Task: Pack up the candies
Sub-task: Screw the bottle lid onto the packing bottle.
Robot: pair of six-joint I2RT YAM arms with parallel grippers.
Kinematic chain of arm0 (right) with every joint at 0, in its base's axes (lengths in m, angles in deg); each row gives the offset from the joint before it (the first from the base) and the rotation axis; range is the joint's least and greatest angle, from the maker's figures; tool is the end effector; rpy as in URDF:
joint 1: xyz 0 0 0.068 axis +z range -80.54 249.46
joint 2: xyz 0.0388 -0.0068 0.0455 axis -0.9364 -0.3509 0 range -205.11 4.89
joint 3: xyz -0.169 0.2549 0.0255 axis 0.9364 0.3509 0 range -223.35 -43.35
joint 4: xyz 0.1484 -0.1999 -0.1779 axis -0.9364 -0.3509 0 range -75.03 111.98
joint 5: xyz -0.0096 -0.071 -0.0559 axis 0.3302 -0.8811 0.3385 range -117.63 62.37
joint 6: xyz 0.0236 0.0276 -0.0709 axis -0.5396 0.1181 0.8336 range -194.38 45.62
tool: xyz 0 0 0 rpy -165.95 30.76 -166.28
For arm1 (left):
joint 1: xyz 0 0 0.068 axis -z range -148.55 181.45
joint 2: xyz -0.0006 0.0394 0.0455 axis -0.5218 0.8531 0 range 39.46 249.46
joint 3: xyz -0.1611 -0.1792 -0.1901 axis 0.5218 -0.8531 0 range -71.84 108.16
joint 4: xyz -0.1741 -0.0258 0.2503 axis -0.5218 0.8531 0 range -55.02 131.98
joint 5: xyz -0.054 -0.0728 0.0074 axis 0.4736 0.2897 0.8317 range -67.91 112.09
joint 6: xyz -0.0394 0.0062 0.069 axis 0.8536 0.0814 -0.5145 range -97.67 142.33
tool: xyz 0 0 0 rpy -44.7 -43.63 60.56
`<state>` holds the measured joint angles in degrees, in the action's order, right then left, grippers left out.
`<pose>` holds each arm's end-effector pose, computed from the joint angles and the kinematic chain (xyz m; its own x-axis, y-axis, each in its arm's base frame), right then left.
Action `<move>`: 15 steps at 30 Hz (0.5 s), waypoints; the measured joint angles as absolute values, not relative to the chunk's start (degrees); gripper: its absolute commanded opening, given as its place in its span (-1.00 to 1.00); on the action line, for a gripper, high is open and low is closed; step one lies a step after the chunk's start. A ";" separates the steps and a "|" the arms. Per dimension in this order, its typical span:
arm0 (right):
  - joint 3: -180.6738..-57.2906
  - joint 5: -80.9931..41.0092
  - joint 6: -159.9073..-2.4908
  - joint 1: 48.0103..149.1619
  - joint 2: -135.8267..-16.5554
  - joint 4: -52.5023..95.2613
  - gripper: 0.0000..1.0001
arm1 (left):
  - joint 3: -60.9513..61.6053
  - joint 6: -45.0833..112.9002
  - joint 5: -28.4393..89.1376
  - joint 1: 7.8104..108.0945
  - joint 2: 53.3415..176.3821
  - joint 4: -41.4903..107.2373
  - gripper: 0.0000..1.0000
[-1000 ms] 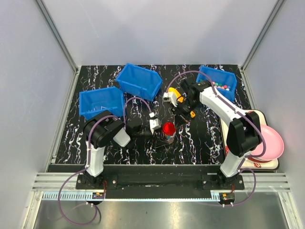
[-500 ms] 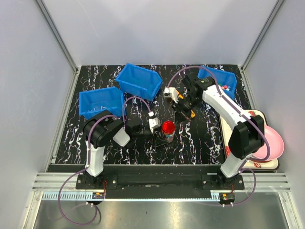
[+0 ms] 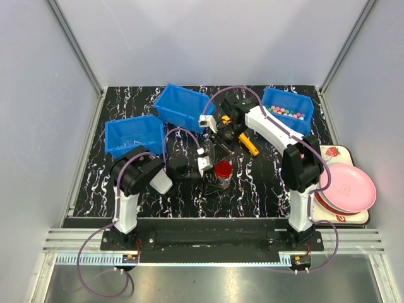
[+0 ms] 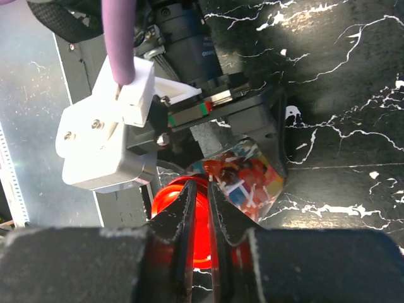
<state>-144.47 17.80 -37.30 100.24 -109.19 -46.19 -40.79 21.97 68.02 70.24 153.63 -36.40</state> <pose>0.3692 0.2768 0.2589 -0.4037 -0.7330 -0.5475 -0.8737 0.1312 0.4685 0.2469 -0.2616 0.0788 -0.1524 0.1282 -0.9800 0.9850 0.1006 -0.1400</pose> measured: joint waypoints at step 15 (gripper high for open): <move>-140.43 16.86 -36.50 100.03 -105.91 -44.20 -0.72 | -40.79 21.95 68.20 70.43 153.63 -36.70 -1.00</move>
